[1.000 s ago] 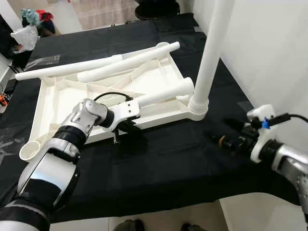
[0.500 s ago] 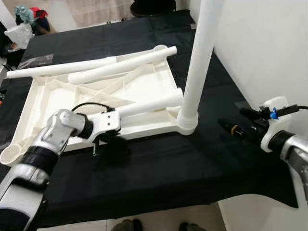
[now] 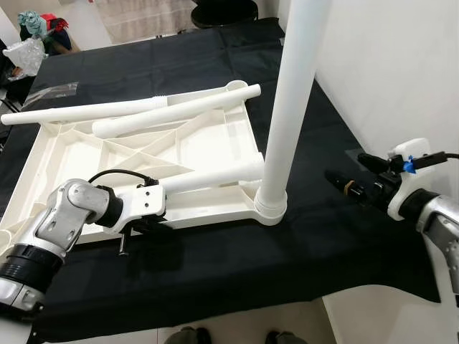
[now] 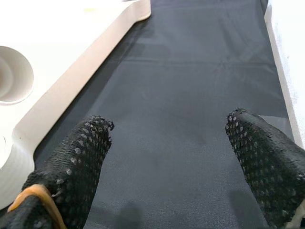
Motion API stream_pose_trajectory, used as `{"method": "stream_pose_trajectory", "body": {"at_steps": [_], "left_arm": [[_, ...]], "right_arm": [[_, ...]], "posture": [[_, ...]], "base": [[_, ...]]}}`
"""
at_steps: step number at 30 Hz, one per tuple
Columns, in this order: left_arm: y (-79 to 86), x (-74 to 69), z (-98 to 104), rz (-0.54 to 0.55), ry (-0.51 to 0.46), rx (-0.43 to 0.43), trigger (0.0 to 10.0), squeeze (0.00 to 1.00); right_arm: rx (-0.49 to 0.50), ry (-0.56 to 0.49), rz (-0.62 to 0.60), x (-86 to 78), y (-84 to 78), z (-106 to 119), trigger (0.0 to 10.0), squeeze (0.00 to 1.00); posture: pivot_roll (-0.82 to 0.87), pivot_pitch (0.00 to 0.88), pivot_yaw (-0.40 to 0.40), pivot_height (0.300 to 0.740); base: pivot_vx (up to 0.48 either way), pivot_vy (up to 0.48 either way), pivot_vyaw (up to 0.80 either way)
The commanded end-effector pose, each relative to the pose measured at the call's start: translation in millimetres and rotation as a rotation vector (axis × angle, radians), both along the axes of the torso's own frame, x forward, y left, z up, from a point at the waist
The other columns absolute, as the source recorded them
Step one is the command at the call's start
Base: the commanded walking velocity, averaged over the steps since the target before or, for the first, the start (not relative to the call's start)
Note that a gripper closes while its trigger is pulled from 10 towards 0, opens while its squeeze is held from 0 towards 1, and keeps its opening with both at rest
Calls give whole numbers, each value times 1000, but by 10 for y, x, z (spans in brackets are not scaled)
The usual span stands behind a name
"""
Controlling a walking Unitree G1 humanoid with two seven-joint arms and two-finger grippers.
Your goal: Building children table
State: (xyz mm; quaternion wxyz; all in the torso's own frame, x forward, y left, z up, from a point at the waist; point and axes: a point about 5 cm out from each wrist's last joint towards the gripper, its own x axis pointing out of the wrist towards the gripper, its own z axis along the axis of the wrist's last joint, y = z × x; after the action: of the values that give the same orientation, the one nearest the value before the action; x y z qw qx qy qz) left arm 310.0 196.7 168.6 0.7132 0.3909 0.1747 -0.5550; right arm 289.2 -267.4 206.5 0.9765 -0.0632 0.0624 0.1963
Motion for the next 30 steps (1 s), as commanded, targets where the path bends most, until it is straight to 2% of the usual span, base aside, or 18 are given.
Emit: {"method": "stream_pose_trajectory", "body": {"at_steps": [1,6,7,15,16,23,30], "left_arm": [[130,-32,-53,42,25,76,10000,0],[119,-4,-47,63,15,84,10000,0],[109,13,-39,77,7,84,10000,1000],[58,33,-21,77,-13,83,10000,1000],[51,30,-20,74,-9,83,10000,0],[32,32,33,71,-12,69,10000,0],[-22,91,237,45,-65,56,10000,0]], "right_arm": [[11,-1,12,11,30,-23,10000,0],[12,-13,12,23,28,-1,10000,0],[14,-15,10,26,23,3,10000,0],[20,-18,7,32,17,2,10000,0],[21,-18,8,34,20,2,10000,0],[20,-19,7,47,14,1,10000,0],[19,-8,7,66,0,-26,10000,0]], "posture": [[30,151,40,740],[25,153,40,740],[25,153,40,740],[25,155,38,740],[24,155,38,740],[26,155,36,740],[31,155,33,740]], "base": [[0,0,0],[0,0,0],[0,0,0],[0,0,0],[0,0,0],[0,0,0],[0,0,0]]}}
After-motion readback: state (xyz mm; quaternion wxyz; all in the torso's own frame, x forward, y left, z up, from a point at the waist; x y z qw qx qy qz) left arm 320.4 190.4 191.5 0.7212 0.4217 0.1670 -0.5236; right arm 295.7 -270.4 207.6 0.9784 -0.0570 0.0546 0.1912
